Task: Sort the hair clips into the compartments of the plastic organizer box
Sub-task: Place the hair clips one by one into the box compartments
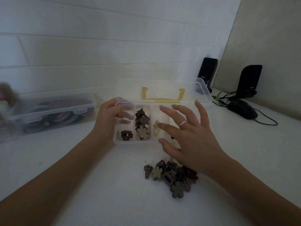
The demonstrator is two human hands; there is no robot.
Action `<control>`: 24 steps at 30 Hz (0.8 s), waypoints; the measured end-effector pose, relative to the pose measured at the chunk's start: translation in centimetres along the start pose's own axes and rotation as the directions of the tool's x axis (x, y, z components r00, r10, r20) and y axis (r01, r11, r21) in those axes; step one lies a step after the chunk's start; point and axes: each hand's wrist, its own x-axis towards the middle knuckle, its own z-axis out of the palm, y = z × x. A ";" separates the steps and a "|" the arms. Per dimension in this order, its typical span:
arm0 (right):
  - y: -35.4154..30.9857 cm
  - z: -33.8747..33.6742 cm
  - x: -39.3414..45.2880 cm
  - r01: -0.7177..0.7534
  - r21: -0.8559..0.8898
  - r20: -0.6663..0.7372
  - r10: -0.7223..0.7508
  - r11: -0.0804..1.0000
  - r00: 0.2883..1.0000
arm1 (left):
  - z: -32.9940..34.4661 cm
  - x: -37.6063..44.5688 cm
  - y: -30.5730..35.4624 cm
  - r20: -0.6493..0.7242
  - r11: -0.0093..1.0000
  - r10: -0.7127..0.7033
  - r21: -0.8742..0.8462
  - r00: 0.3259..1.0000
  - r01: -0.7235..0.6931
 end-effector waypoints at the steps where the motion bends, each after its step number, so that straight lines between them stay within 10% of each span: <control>1: 0.0 0.0 0.0 -0.004 -0.009 -0.003 0.004 1.000 1.000 | 0.0 0.0 0.0 0.003 1.000 0.000 -0.001 1.000 0.000; 24: 0.1 -2.6 0.3 0.093 0.317 -0.106 -0.062 0.944 0.992 | 0.0 0.0 0.2 -0.010 1.000 -0.026 -0.007 1.000 0.026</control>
